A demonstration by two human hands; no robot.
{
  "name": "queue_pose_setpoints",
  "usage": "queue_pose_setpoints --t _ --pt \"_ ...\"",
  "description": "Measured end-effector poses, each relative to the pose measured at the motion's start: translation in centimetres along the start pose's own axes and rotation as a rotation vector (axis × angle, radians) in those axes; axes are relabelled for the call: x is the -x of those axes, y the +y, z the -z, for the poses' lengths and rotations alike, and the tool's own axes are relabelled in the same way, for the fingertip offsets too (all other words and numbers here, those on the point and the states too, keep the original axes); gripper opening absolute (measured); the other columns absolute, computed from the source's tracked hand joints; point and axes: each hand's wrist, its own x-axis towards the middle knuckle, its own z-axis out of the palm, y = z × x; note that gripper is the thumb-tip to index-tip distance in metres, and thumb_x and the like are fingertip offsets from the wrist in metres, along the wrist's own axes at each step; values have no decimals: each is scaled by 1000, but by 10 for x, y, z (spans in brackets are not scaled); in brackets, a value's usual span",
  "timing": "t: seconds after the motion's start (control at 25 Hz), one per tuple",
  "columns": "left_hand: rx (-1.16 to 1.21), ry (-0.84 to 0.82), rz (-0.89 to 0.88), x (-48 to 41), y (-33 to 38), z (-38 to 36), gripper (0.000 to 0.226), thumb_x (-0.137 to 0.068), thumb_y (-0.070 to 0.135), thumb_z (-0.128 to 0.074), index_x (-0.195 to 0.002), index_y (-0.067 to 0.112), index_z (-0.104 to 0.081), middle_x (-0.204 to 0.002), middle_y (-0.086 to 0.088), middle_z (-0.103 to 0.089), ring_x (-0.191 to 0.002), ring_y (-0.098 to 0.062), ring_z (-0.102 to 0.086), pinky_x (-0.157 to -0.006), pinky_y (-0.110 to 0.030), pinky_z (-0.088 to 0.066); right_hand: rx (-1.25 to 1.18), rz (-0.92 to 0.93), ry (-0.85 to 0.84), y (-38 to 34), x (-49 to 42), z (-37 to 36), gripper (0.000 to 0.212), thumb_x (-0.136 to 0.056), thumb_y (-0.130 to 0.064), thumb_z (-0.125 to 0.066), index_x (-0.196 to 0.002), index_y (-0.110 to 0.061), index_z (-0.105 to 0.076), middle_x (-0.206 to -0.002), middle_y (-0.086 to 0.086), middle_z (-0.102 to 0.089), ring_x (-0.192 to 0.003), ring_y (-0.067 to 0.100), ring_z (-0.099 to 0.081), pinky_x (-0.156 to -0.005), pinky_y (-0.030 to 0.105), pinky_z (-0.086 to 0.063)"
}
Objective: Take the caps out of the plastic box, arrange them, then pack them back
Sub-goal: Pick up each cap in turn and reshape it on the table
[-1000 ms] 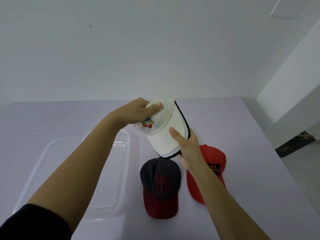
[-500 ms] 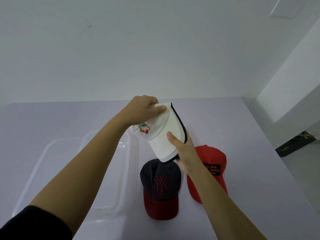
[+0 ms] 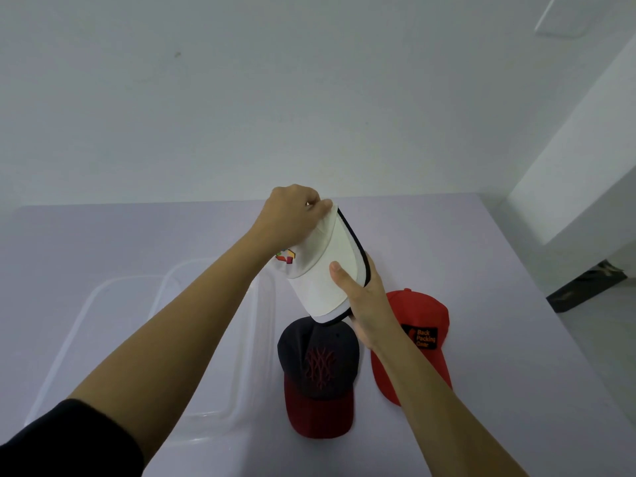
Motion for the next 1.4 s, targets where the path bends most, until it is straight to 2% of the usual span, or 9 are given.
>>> queue_pose_setpoints --t 0.24,0.44,0.56,0.64,0.72,0.84,1.0,1.2,1.4 --pt "-56 145 28 -8 -4 -5 37 -92 48 -44 -66 24 -52 -59 3 -46 -72 -27 -52 -60 -28 -33 -71 -76 -20 -7 2 -6 30 -88 -18 -63 -115 -29 -56 -115 -6 -67 -108 13 -63 -99 46 -47" --pt "-205 40 -26 -9 -5 -3 41 -88 44 -53 -80 7 -66 -73 -6 -59 -73 -24 -55 -52 -25 -33 -134 -108 7 -1 7 -8 30 -88 -18 -63 -115 -28 -57 -116 -3 -67 -110 16 -62 -99 44 -48" --pt "-282 44 -7 -10 -6 -3 35 -89 47 -52 -86 15 -67 -80 -3 -57 -75 -25 -55 -54 -24 -34 -190 -182 -11 4 9 -16 35 -87 -20 -64 -121 -26 -55 -119 -1 -66 -110 18 -62 -95 42 -51" --pt "-171 74 31 -14 -6 4 48 -88 62 -42 -96 22 -67 -86 -1 -62 -78 -23 -58 -65 -29 -42 -330 -231 -17 8 10 -17 40 -86 -21 -63 -125 -24 -54 -122 2 -65 -110 20 -63 -85 38 -56" --pt "187 42 164 -16 -11 24 62 -89 67 -31 -101 19 -67 -89 2 -69 -79 -20 -62 -73 -32 -47 -518 -275 0 7 11 -13 40 -86 -23 -61 -125 -18 -56 -117 5 -68 -103 20 -67 -74 33 -58" --pt "387 -144 126 -7 -30 33 50 -92 58 -40 -97 17 -69 -96 -1 -69 -84 -16 -63 -83 -33 -48 -704 -301 64 2 8 -5 29 -89 -23 -55 -116 -13 -61 -106 8 -73 -91 20 -71 -73 35 -60" --pt "437 -147 -43 5 -43 8 31 -88 40 -61 -74 12 -60 -68 1 -55 -61 -11 -46 -57 -23 -35 -738 -289 84 -8 5 -10 28 -90 -22 -55 -115 -10 -61 -110 11 -71 -91 23 -71 -77 39 -59" --pt "647 -115 24 -1 -43 15 48 -94 46 -47 -92 1 -63 -86 -10 -66 -79 -15 -59 -75 -28 -47 -703 -267 90 -15 5 -14 31 -90 -21 -55 -119 -11 -60 -104 8 -73 -88 21 -72 -69 34 -60" --pt "342 -23 -15 -5 -47 8 49 -95 38 -49 -70 -4 -49 -65 -7 -44 -58 -14 -36 -54 -24 -28 -701 -281 95 -12 7 -20 35 -90 -20 -56 -123 -10 -57 -103 9 -73 -87 21 -72 -68 35 -61"
